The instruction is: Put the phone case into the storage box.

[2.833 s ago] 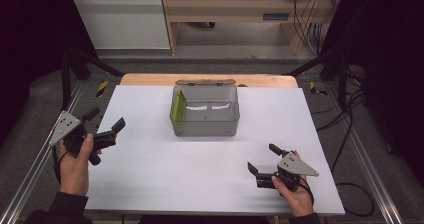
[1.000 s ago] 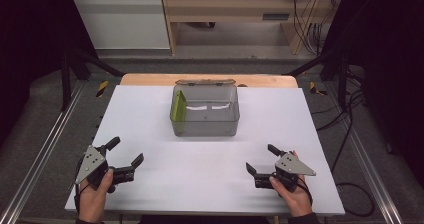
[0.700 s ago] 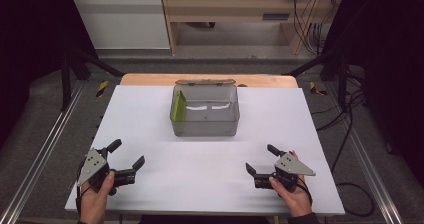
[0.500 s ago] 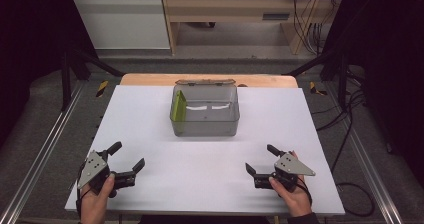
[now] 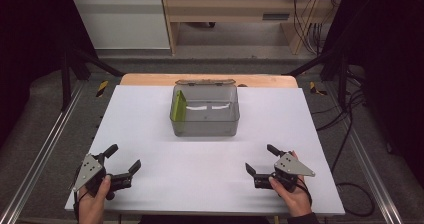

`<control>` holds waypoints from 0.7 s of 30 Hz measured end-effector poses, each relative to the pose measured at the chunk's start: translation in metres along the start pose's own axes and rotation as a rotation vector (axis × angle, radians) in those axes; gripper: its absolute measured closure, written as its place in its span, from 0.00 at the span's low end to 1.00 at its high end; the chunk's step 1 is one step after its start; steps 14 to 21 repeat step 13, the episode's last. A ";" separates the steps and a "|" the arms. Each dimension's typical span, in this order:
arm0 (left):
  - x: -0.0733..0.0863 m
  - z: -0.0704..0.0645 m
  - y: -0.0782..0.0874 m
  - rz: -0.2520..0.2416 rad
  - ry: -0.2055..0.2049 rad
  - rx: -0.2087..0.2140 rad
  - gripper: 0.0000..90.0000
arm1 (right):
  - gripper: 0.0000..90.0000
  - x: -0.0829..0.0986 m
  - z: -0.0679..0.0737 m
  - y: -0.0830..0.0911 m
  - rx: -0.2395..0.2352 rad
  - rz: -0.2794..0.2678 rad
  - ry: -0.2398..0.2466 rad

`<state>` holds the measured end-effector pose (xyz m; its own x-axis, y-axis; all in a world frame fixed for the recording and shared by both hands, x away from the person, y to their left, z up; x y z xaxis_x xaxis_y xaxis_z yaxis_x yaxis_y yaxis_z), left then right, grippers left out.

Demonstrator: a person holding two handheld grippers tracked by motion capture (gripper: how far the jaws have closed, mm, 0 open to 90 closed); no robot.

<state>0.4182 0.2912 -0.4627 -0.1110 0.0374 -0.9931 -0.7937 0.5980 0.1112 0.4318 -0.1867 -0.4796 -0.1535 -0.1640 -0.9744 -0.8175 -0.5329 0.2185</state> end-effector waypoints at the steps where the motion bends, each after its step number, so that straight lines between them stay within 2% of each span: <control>1: 0.001 0.002 0.001 -0.006 0.012 -0.004 0.01 | 0.04 0.000 0.000 0.000 0.000 0.000 0.000; 5: 0.004 0.009 0.004 -0.017 0.030 -0.027 0.02 | 0.04 0.000 -0.001 0.001 0.017 -0.029 0.026; 7: 0.004 0.012 0.005 -0.020 0.023 -0.033 0.01 | 0.04 0.000 -0.003 0.002 0.026 -0.048 0.039; 10: 0.004 0.013 0.005 -0.029 0.032 -0.030 0.02 | 0.04 0.000 -0.004 0.003 0.031 -0.054 0.042; 13: 0.004 0.012 0.005 -0.024 0.022 -0.027 0.02 | 0.04 0.000 -0.009 0.003 0.050 -0.052 0.039; 21: 0.004 0.012 0.005 -0.024 0.022 -0.027 0.02 | 0.04 0.000 -0.009 0.003 0.050 -0.052 0.039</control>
Point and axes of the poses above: each handheld gripper's, and its own axes: y roughly backward along the jaws, x roughly out of its underside, z roughly to its left, the point moved 3 cm from there along -y, roughly forward along the jaws, and after that the axes turned 4 degrees about x, right-handed, at the moved point
